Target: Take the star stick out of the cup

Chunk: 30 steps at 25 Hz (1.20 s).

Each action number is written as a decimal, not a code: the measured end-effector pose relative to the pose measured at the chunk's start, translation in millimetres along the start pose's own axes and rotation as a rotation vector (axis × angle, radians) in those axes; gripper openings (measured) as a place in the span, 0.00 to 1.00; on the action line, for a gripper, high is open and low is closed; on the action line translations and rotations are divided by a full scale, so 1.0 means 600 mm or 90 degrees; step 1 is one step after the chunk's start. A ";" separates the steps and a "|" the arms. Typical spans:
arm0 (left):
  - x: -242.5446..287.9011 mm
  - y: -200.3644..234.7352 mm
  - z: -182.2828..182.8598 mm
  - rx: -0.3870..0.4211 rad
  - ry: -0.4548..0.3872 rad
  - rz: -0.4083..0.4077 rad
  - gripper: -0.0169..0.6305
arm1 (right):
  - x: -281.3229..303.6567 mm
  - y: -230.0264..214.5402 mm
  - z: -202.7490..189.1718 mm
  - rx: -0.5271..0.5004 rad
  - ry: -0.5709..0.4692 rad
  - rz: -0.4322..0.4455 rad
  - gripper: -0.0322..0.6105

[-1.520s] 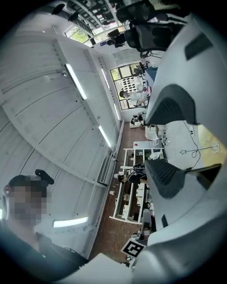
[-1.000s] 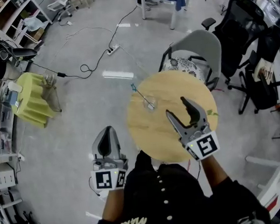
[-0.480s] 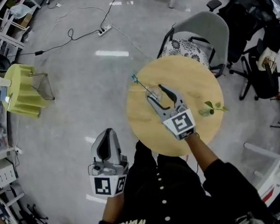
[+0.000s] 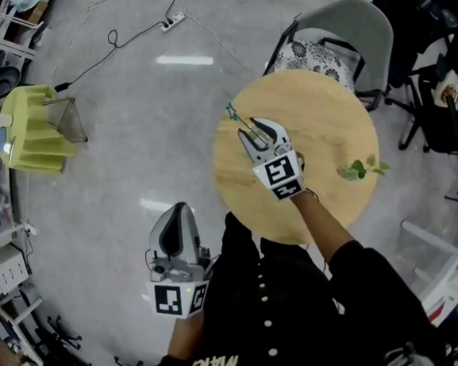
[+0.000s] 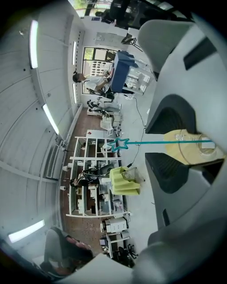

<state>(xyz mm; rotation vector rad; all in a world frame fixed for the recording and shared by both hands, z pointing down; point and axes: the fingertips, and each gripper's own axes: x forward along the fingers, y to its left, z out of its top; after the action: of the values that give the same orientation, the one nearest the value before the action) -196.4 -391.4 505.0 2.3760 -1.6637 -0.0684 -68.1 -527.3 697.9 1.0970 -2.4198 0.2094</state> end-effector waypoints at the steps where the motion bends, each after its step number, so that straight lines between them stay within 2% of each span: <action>1: 0.001 0.002 -0.003 -0.002 0.002 0.001 0.03 | 0.006 0.001 -0.003 -0.003 0.003 0.000 0.25; 7: 0.008 0.010 -0.014 -0.010 0.013 0.006 0.03 | 0.025 0.000 -0.008 -0.006 0.013 -0.003 0.17; 9: 0.010 0.013 -0.016 -0.011 0.015 0.008 0.03 | 0.026 -0.002 -0.008 -0.007 0.014 -0.010 0.08; 16: 0.006 0.019 -0.012 -0.011 0.018 0.016 0.03 | 0.020 0.000 -0.001 -0.022 0.005 -0.023 0.08; 20: 0.000 0.019 0.009 -0.003 0.007 0.018 0.03 | -0.016 -0.005 0.039 -0.022 -0.053 -0.032 0.08; 26: -0.003 -0.005 0.048 0.006 -0.013 0.004 0.03 | -0.094 -0.019 0.118 0.028 -0.129 -0.033 0.07; 30: 0.002 -0.037 0.071 0.019 -0.022 -0.007 0.03 | -0.166 -0.033 0.175 0.071 -0.156 -0.032 0.07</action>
<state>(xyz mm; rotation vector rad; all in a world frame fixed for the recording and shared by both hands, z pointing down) -183.3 -392.4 459.0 2.4202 -1.6781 -0.0886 -34.2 -507.5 557.5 1.2982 -2.6190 0.2057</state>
